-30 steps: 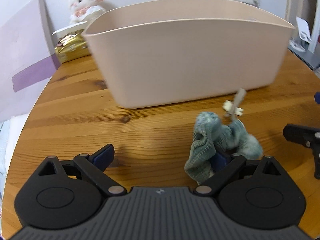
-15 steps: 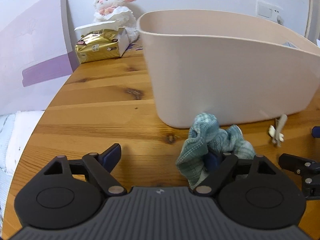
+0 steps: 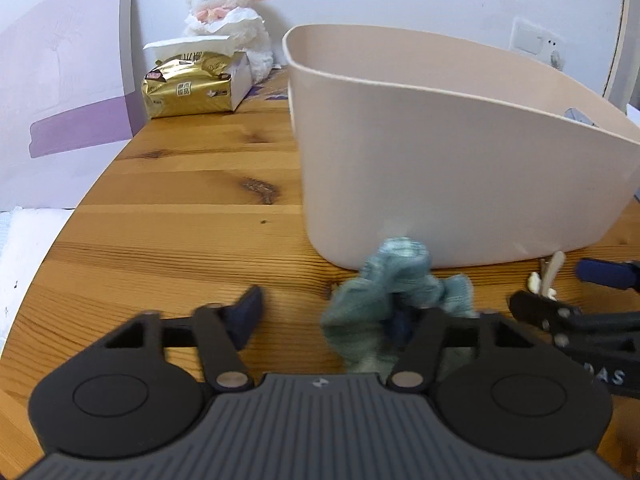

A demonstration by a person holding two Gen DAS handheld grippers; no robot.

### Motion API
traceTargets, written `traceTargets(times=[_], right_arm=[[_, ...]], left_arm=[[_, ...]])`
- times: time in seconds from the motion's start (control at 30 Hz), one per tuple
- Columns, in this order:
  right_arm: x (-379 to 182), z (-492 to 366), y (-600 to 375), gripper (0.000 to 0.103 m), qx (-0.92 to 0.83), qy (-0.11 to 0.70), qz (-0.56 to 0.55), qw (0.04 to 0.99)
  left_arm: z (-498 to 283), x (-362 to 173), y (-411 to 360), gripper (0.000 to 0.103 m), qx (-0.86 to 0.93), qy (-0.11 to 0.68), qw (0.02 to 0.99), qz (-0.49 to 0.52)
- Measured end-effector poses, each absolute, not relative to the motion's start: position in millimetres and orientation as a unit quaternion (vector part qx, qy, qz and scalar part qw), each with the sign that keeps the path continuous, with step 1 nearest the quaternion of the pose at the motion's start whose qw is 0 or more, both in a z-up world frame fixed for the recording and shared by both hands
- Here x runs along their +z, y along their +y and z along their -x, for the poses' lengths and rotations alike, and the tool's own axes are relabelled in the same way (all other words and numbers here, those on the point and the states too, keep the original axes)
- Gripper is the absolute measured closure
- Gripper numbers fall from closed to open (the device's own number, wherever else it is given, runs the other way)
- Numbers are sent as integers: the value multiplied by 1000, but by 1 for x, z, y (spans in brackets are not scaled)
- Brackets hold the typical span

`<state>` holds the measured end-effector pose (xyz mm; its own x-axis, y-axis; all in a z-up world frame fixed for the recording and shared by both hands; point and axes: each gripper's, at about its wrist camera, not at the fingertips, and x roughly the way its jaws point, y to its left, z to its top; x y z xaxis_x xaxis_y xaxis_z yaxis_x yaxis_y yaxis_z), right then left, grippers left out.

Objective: Organize objects
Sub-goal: 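Grasp the green scrunchie with the left tool while the right tool grasps the hair clip, then lift both items over the basket and release them inside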

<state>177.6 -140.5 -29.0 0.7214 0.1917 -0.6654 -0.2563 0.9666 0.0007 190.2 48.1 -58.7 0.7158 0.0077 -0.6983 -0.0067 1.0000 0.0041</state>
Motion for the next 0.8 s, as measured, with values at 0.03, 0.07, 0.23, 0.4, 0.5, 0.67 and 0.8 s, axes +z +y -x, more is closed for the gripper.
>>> traceTargets(times=[0.03,0.07,0.23,0.4,0.5,0.67,0.8], right_arm=[[-28,-176,-141,45,121,350,45,928],[-27,-174,-143,50,120,348,45,929],[-22,-169,-151,71,129,352,48,926],[-14,-160,-151,88,136,354,64,923],[-11,-157,-154,92,137,354,62,923],[-8,-147,-165,98,137,351,51,925],[-9,-144,-170,98,135,349,46,926]], left_arm=[[-188,-58,46,61,3,374,927,-1],[-186,-58,43,65,-1,372,928,-1],[-182,-58,34,84,-13,371,928,-10],[-182,-57,33,91,-30,379,925,-3],[-178,-58,31,92,-34,378,925,-4],[-172,-56,32,93,-39,379,925,1],[-165,-52,30,94,-38,373,927,-4]])
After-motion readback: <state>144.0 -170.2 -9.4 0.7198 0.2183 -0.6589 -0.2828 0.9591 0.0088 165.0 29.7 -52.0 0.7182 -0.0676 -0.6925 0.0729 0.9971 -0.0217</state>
